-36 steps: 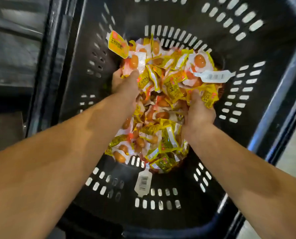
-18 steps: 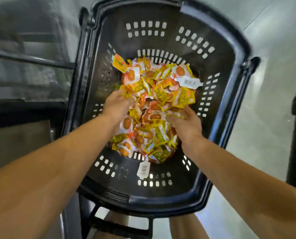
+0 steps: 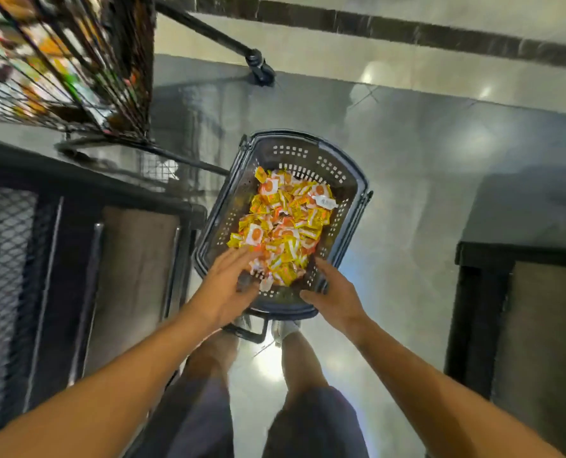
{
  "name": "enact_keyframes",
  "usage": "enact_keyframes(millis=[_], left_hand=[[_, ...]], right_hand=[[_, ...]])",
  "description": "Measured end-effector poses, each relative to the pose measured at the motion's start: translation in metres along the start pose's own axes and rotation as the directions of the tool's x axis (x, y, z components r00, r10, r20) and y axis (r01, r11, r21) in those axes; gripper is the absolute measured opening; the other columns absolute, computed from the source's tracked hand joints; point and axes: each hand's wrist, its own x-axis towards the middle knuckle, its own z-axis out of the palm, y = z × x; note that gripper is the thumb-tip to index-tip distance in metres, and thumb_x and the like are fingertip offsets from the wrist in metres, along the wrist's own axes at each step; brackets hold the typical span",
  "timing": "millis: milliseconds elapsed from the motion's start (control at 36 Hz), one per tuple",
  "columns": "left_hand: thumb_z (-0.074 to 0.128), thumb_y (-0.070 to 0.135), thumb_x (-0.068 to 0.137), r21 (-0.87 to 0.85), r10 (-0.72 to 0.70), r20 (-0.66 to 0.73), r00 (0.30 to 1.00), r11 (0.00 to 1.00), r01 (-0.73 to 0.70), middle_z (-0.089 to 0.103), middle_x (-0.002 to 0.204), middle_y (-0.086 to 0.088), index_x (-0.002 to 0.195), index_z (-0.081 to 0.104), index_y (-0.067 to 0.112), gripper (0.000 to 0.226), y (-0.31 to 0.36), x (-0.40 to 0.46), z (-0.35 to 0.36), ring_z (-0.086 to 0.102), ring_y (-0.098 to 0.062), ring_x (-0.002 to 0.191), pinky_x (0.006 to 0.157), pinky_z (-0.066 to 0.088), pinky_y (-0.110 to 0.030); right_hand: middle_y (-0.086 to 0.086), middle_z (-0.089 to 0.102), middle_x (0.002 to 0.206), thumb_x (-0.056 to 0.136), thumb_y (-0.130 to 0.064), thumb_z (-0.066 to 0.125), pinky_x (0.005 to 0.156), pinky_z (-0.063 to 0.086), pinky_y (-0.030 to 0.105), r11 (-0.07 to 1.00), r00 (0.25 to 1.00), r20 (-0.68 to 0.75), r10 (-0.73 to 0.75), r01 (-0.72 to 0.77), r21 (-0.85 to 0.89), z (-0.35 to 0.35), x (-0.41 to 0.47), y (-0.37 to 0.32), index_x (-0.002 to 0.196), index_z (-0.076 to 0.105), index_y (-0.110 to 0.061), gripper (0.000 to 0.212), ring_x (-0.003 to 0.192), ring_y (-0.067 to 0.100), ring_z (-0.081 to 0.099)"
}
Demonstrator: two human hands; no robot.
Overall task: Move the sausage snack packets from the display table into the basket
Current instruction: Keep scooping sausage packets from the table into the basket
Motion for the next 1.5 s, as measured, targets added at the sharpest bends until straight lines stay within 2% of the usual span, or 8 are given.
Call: enact_keyframes(millis=[111, 278, 389, 556, 694, 917, 1306, 1500], left_hand=[[0.072, 0.013, 0.091, 0.042, 0.084, -0.044, 0.996, 0.996, -0.082, 0.032, 0.148, 0.013, 0.146, 0.048, 0.023, 0.061, 0.023, -0.063, -0.029, 0.021, -0.004, 0.143, 0.113, -0.001, -0.002], [0.069, 0.031, 0.091, 0.09, 0.036, -0.124, 0.992, 0.996, -0.025, 0.029, 0.161, 0.004, 0.149, 0.046, 0.022, 0.063, 0.037, -0.149, -0.045, 0.016, -0.023, 0.154, 0.125, 0.018, -0.051], [0.055, 0.052, 0.088, 0.031, -0.043, -0.199, 0.979, 0.998, 0.051, 0.03, 0.163, 0.0, 0.151, 0.043, 0.028, 0.068, 0.035, -0.194, -0.044, 0.011, -0.02, 0.155, 0.127, 0.003, -0.038], [0.063, 0.043, 0.095, -0.036, -0.057, -0.398, 0.916, 0.998, 0.046, 0.021, 0.161, 0.011, 0.152, 0.041, 0.027, 0.062, 0.033, -0.265, -0.041, -0.016, 0.024, 0.138, 0.118, -0.014, -0.016], [0.068, 0.04, 0.093, -0.255, -0.292, -0.505, 0.812, 0.95, 0.182, 0.025, 0.163, 0.007, 0.149, 0.044, 0.03, 0.062, 0.017, -0.318, -0.028, 0.004, -0.018, 0.156, 0.127, 0.008, -0.042], [0.058, 0.056, 0.093, -0.404, -0.429, -0.608, 0.668, 0.891, 0.206, 0.02, 0.164, 0.011, 0.152, 0.035, 0.035, 0.066, -0.034, -0.432, -0.003, -0.001, -0.019, 0.156, 0.126, 0.012, -0.047], [0.065, 0.035, 0.096, -0.605, -0.628, -0.675, 0.389, 0.772, 0.197, 0.017, 0.163, 0.016, 0.153, 0.031, 0.034, 0.067, -0.125, -0.625, 0.076, 0.0, -0.011, 0.155, 0.125, -0.001, -0.029], [0.064, 0.033, 0.097, -0.74, -0.75, -0.624, 0.218, 0.657, 0.144, 0.022, 0.16, 0.018, 0.151, 0.035, 0.033, 0.061, -0.128, -0.673, 0.105, 0.007, -0.007, 0.152, 0.123, 0.002, -0.024]], right_hand=[[-0.036, 0.041, 0.119, 0.085, -0.014, 0.08, 0.08, 0.029, -0.012, 0.972, 0.974, 0.003, -0.228, 0.228, -0.063, -0.022, -0.068, -0.027, 0.142, 0.05, -0.026, 0.066, 0.106, -0.023, 0.039], [-0.034, 0.039, 0.148, 0.084, -0.054, 0.074, 0.109, 0.036, 0.015, 0.96, 0.96, 0.059, -0.273, 0.276, -0.056, -0.049, -0.148, -0.051, 0.152, 0.039, -0.039, 0.078, 0.135, -0.006, 0.042], [-0.06, 0.025, 0.136, 0.084, -0.065, 0.068, 0.101, 0.024, -0.006, 0.924, 0.935, 0.128, -0.332, 0.349, -0.156, -0.051, -0.185, -0.058, 0.14, 0.026, -0.071, 0.069, 0.126, -0.032, 0.028], [-0.027, 0.027, 0.155, 0.087, -0.056, 0.065, 0.116, 0.024, 0.016, 0.862, 0.874, 0.327, -0.36, 0.445, -0.243, -0.032, -0.207, -0.082, 0.152, 0.025, -0.043, 0.077, 0.145, -0.003, 0.027], [-0.049, 0.014, 0.151, 0.091, -0.061, 0.06, 0.109, 0.017, -0.001, 0.726, 0.73, 0.502, -0.464, 0.638, -0.258, 0.004, -0.224, -0.123, 0.142, 0.013, -0.071, 0.07, 0.141, -0.024, 0.013], [-0.014, 0.021, 0.166, 0.09, -0.066, 0.056, 0.126, 0.023, 0.036, 0.517, 0.591, 0.678, -0.438, 0.782, -0.347, 0.102, -0.272, -0.155, 0.16, 0.019, -0.036, 0.084, 0.153, 0.007, 0.017], [-0.065, -0.012, 0.132, 0.081, -0.086, 0.05, 0.106, 0.009, 0.01, 0.266, 0.37, 0.871, -0.322, 0.919, -0.292, 0.26, -0.38, -0.131, 0.143, 0.002, -0.074, 0.08, 0.121, -0.042, -0.012], [-0.042, 0.007, 0.157, 0.087, -0.072, 0.059, 0.112, 0.009, 0.007, 0.224, 0.315, 0.932, -0.181, 0.936, -0.273, 0.294, -0.407, -0.125, 0.149, 0.012, -0.063, 0.078, 0.14, -0.024, 0.006]])
